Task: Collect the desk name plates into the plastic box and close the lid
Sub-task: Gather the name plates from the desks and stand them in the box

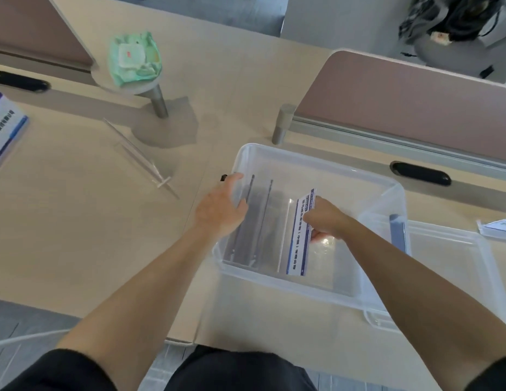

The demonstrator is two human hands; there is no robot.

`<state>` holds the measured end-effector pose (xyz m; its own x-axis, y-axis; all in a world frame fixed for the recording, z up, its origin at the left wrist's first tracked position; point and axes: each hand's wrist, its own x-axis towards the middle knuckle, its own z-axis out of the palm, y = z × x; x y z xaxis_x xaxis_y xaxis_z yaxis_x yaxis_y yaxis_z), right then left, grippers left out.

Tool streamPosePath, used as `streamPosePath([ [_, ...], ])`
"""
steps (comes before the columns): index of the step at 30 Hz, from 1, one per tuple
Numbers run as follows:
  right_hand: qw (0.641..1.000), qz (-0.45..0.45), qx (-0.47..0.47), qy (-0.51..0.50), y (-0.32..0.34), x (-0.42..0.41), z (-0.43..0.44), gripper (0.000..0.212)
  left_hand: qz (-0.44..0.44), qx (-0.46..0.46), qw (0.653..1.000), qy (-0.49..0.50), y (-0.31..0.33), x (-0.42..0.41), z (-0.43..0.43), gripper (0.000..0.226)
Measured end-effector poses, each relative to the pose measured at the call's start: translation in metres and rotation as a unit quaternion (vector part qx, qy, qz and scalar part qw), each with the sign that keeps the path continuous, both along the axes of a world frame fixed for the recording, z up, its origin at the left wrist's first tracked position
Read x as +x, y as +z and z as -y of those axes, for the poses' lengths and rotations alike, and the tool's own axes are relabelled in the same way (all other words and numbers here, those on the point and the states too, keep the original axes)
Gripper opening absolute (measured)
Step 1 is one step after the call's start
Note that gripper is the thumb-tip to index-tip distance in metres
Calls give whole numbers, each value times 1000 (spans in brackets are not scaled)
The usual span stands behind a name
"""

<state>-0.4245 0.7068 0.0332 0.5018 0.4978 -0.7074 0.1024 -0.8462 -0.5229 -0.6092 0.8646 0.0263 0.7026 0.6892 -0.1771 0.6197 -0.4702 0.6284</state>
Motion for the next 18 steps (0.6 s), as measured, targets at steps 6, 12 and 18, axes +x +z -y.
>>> streamPosePath([
  [6, 998, -10, -1, -57, -22, 9, -2, 26, -10, 36, 999, 1, 0, 1, 0, 55],
  [12, 997, -10, 70, -22, -33, 51, 20, 84, -124, 223, 967, 5, -2, 4, 6, 51],
  [18, 996, -36, 69, 43, -33, 71, 16, 65, -41, 194, 979, -49, 15, 36, 88, 38],
])
